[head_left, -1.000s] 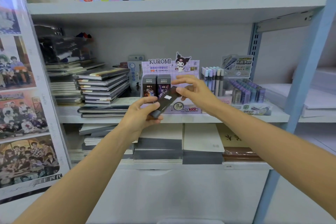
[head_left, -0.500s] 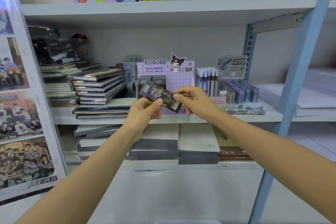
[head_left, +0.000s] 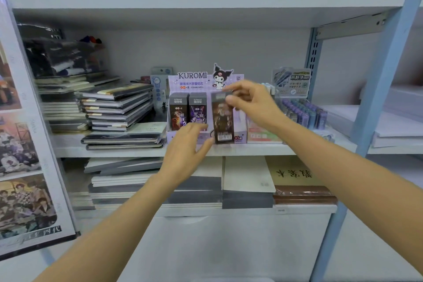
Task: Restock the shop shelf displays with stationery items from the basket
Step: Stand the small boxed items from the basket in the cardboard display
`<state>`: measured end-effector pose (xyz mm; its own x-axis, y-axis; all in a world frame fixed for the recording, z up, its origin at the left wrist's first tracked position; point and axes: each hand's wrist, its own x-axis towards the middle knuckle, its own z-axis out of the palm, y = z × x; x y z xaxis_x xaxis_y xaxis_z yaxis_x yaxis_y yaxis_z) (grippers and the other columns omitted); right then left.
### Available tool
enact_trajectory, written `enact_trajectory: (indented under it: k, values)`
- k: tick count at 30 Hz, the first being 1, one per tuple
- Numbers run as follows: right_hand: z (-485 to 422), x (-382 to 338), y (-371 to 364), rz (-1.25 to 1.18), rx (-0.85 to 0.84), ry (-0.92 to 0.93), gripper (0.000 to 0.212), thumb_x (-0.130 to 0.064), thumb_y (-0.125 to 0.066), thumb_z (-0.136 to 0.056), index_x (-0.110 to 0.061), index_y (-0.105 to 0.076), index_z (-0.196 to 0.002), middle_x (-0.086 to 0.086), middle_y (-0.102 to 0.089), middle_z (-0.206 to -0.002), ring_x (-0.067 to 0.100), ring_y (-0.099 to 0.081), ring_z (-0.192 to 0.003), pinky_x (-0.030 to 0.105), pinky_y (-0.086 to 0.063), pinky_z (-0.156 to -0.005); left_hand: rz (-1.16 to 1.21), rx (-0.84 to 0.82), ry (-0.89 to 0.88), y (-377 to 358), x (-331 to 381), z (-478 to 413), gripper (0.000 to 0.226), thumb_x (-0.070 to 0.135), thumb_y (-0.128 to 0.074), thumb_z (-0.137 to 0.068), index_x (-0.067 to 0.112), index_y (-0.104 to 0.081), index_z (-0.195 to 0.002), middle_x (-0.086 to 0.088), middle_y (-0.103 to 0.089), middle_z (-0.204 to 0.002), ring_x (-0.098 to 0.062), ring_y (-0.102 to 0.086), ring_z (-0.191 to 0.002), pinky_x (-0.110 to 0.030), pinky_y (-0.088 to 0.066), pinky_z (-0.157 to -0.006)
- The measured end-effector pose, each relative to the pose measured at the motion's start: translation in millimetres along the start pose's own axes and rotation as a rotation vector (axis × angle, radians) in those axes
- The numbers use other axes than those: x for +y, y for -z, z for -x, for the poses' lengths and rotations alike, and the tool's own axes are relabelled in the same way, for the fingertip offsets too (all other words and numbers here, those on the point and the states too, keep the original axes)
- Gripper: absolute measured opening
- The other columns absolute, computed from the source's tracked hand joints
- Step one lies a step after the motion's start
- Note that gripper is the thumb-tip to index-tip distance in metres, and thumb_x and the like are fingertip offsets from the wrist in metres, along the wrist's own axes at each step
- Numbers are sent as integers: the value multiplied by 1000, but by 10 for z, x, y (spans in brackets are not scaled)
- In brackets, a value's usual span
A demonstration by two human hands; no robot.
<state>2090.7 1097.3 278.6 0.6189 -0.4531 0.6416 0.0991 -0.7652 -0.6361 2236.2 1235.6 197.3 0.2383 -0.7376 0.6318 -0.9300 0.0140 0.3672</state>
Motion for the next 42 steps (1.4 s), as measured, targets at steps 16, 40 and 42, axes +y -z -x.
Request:
enact_trajectory:
  k: [16, 40, 42]
  values:
    - [-523, 377, -331, 348, 152, -43, 13, -5, -56, -94, -7, -56, -107, 10, -69, -94, 21, -61, -83, 38, -53, -81, -496, 14, -189, -285, -300, 96, 63, 18, -66, -83, 8, -46, -142, -18, -52, -137, -35, -50, -125, -50, -34, -111]
    - [-733, 384, -211, 612, -99, -56, 14, -5, -58, -92, -16, -50, -98, 13, -66, -97, 28, -61, -83, 46, -52, -82, -458, 29, -147, -343, -300, 109, 61, 20, -58, -87, 12, -41, -145, -12, -50, -136, -31, -44, -128, -46, -25, -116]
    - [-733, 397, -287, 624, -59, -20, 18, -5, -58, -92, -16, -51, -105, 9, -66, -92, 26, -61, -82, 41, -52, -79, -448, 46, -147, -358, -303, 108, 60, 20, -59, -86, 11, -43, -144, -12, -51, -134, -32, -45, -126, -46, -26, -115]
